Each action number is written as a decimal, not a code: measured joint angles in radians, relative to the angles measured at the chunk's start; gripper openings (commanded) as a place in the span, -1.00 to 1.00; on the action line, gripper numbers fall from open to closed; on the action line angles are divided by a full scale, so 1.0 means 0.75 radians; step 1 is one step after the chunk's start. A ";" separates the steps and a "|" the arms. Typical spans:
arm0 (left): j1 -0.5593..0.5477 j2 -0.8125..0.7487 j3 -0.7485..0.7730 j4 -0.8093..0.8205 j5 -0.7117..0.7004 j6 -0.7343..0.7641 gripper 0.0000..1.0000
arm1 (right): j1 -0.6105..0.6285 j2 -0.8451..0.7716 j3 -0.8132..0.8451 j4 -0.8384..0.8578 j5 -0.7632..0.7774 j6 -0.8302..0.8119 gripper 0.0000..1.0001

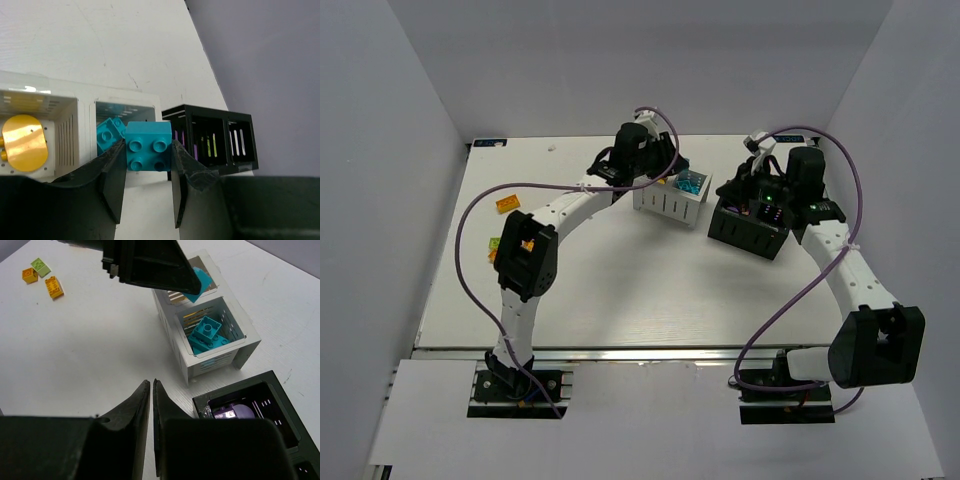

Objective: Sort the legos into containers by color

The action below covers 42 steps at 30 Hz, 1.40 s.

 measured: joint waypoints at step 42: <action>-0.054 -0.045 0.010 -0.203 -0.251 0.081 0.12 | -0.037 -0.006 -0.017 -0.060 -0.184 -0.186 0.79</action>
